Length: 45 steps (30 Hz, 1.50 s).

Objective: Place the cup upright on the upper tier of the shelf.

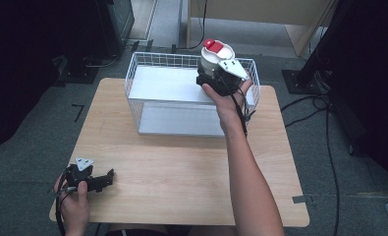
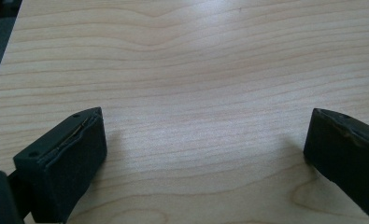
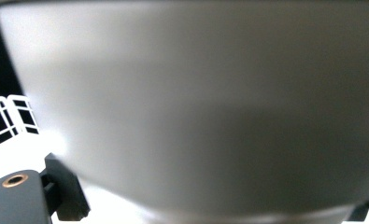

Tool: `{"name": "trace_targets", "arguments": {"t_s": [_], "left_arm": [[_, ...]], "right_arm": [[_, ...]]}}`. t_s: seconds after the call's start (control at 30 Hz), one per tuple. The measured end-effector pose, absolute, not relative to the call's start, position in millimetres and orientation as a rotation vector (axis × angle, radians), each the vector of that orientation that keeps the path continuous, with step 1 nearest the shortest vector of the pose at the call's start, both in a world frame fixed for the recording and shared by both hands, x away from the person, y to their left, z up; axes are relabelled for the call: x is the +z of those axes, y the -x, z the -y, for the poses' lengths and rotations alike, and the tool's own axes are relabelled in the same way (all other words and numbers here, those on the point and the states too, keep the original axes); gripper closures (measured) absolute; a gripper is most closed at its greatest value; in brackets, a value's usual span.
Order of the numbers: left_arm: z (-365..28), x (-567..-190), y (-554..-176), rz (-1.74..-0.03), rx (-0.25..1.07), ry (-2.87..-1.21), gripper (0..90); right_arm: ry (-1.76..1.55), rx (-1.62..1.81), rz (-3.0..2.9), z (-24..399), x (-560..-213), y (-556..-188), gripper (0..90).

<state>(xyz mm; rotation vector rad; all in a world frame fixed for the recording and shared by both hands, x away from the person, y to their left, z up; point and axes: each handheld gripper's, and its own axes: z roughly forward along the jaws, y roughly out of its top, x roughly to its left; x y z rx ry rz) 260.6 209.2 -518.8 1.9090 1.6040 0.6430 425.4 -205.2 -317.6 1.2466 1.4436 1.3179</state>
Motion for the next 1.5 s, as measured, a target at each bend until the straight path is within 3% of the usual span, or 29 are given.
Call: {"name": "trace_targets", "arguments": {"t_s": [0.23,0.4,0.93,1.5], "left_arm": [[-209.2,-518.8,-260.6,-1.604,0.643,-1.910,0.0],[-209.2,-518.9,-260.6,-1.604,0.643,-1.909,0.0],[-209.3,-518.8,-260.6,-1.603,0.643,-1.912,0.0],[-209.3,-518.7,-260.5,-1.603,0.642,-1.913,0.0]], "right_arm": [[-1.248,1.337,-1.463,206.8,-317.0,-422.9,10.1],[-1.245,1.390,-1.493,213.1,-313.0,-418.8,0.0],[-1.241,1.396,-1.534,232.1,-322.1,-381.4,0.0],[-1.234,1.445,-1.542,263.6,-359.2,-307.8,0.0]]}}
